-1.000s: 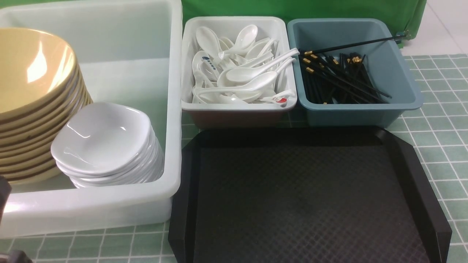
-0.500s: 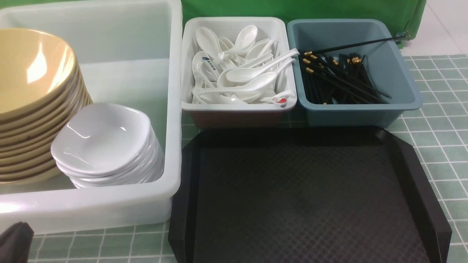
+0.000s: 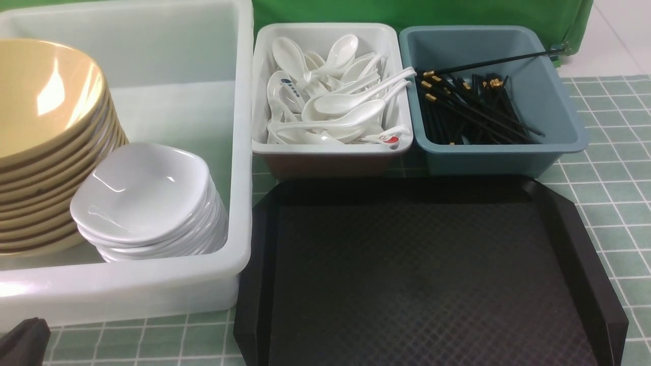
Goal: On blue table put chopsticks spoon bowls plates into blue grey white boxes.
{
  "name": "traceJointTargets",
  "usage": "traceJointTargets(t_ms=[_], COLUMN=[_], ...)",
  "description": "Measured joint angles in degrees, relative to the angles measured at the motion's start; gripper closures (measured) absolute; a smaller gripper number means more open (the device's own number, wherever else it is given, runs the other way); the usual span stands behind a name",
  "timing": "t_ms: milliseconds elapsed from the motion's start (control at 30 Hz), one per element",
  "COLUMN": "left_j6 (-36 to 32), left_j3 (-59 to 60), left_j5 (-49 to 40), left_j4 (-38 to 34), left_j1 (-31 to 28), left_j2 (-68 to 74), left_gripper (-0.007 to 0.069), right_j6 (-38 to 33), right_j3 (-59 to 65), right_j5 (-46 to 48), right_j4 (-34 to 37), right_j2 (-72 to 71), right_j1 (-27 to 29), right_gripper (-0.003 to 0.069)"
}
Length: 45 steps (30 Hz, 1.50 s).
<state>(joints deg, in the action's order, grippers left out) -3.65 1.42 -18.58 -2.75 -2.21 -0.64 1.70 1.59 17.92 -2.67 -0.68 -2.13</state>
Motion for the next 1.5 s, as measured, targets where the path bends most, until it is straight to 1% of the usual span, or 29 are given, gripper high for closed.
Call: traceJointTargets(t_ms=[633, 1500], left_j6=[-0.2, -0.6], left_j3=[0.0, 0.0], left_j5=[0.0, 0.0], left_j4=[0.0, 0.0], left_j1=[0.0, 0.0], left_j2=[0.0, 0.0], left_gripper=[0.0623, 0.0623], right_j6=[0.0, 0.0], right_j3=[0.0, 0.0], right_j5=[0.0, 0.0], right_j4=[0.0, 0.0], right_j2=[0.0, 0.0], right_j1=[0.0, 0.0], right_gripper=[0.0559, 0.0527])
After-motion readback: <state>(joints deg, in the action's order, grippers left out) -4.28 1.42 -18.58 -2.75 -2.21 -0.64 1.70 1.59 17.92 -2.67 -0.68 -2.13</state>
